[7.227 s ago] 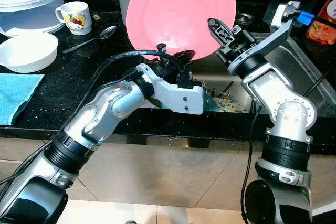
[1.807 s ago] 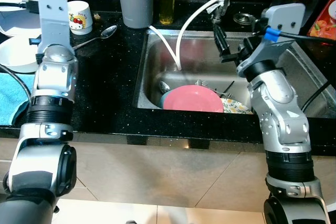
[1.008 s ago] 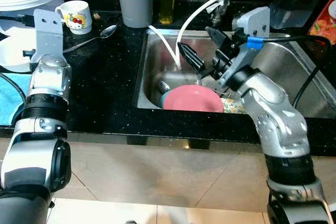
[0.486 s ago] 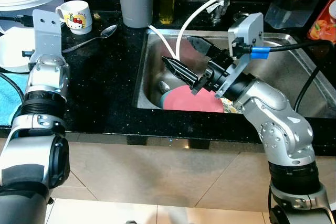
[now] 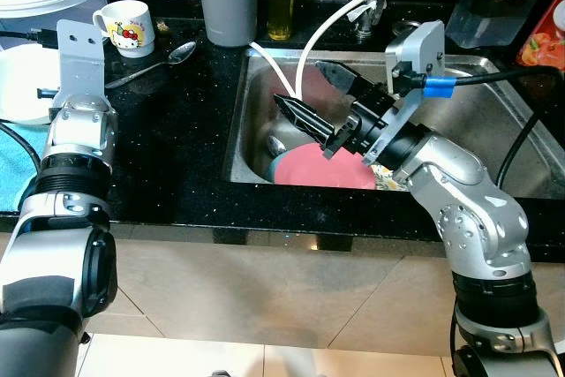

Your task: Kitchen organization

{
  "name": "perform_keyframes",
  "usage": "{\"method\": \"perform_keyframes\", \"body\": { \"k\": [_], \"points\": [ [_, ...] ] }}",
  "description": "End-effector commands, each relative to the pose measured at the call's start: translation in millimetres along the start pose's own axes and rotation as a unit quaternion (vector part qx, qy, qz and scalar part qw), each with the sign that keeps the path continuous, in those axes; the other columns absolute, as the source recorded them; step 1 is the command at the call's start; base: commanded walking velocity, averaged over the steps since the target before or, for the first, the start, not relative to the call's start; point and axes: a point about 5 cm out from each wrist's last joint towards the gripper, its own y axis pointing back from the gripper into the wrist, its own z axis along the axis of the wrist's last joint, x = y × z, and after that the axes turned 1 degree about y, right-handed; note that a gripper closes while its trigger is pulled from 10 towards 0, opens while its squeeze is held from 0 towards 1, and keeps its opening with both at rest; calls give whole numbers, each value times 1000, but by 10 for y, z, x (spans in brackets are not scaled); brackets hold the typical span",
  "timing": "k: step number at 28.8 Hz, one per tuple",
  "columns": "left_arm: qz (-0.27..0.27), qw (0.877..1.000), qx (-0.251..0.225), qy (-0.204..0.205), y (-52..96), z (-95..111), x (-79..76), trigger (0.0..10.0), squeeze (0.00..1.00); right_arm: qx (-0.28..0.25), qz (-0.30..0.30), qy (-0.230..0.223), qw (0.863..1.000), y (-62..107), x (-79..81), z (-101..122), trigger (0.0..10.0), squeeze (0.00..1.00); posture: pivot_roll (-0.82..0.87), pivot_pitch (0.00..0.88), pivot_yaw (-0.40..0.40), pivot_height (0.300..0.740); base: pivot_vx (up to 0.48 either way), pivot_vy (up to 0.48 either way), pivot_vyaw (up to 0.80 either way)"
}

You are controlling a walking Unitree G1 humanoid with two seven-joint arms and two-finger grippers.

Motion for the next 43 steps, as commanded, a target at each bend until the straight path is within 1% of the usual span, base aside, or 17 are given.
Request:
{"method": "perform_keyframes", "body": {
  "k": [1,14,15,16,17,18,23,24,26,28,30,33,39,40,41,42,43],
  "points": [
    [3,1000,13,1,-26,-61,42,0,0,-18,3,6,1000,5,21,97,10000,0,148,97,36,740,0,0,0],
    [0,1000,-17,9,-2,30,22,0,0,-20,-2,4,1000,3,13,99,10000,0,146,93,38,740,0,0,0],
    [-6,999,-45,7,24,106,-4,4980,0,-20,-3,3,1000,3,9,98,10000,0,146,90,37,740,0,0,0],
    [-11,998,-65,4,46,159,-23,4980,0,-20,-4,3,1000,4,6,97,10000,0,146,90,37,740,0,0,0],
    [-31,995,-95,-3,88,236,-86,10000,0,-20,-4,3,1000,3,3,97,10000,0,146,90,37,740,0,0,0],
    [-68,988,-138,-13,174,352,-200,10000,0,-21,-5,2,1000,1,1,98,10000,0,146,90,37,740,0,0,0],
    [-144,969,-198,-42,364,479,-428,10000,0,-21,-6,2,1000,-3,-3,96,10000,0,144,83,37,740,0,0,0],
    [-199,952,-218,-80,486,479,-589,10000,0,-21,-7,2,1000,-4,-7,92,10000,0,145,82,36,740,0,0,0],
    [-219,945,-221,-97,526,462,-646,10000,0,-21,-7,2,1000,-3,-9,92,10000,0,145,82,36,740,0,0,0],
    [-273,921,-215,-176,616,328,-796,10000,0,-21,-8,2,1000,-3,-9,91,10000,0,145,83,36,740,0,0,0],
    [-308,903,-201,-224,674,210,-858,10000,0,-21,-8,2,1000,-2,-9,93,10000,0,140,84,38,740,0,0,0],
    [-337,888,-189,-251,716,142,-864,10000,0,-20,-9,2,1000,1,-9,95,10000,0,141,87,38,740,0,0,0],
    [-370,868,-202,-261,820,181,-840,10000,0,-20,-10,1,1000,10,-6,99,10000,0,145,90,36,740,0,0,0],
    [-376,865,-208,-259,845,202,-846,10000,310,-20,-10,1,1000,9,-6,99,10000,0,144,93,36,740,0,0,0],
    [-376,865,-208,-259,845,202,-846,10000,310,-20,-10,1,1000,9,-6,99,10000,0,144,93,36,740,0,0,0],
    [-385,861,-212,-257,877,222,-854,10000,455,-20,-10,0,1000,8,-5,99,10000,0,144,93,35,740,0,0,0],
    [-392,858,-219,-251,916,255,-860,10000,1000,-20,-10,0,1000,5,-4,99,10000,0,144,95,36,740,0,0,0]
  ]
}}
